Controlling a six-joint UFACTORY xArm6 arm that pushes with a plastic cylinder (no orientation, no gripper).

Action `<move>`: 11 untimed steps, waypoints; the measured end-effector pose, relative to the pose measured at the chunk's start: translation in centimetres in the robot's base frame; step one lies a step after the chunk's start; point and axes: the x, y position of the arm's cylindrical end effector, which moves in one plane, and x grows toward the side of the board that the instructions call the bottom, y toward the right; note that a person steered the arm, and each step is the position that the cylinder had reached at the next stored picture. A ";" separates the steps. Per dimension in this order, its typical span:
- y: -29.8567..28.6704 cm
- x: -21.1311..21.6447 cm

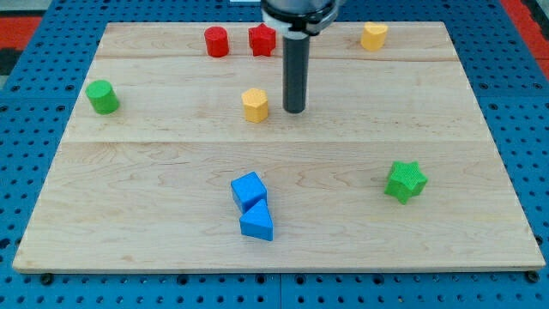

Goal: Move the yellow hexagon towards the yellow heart

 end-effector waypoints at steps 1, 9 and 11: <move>-0.4 -0.7; 1.7 -0.9; 3.8 -4.9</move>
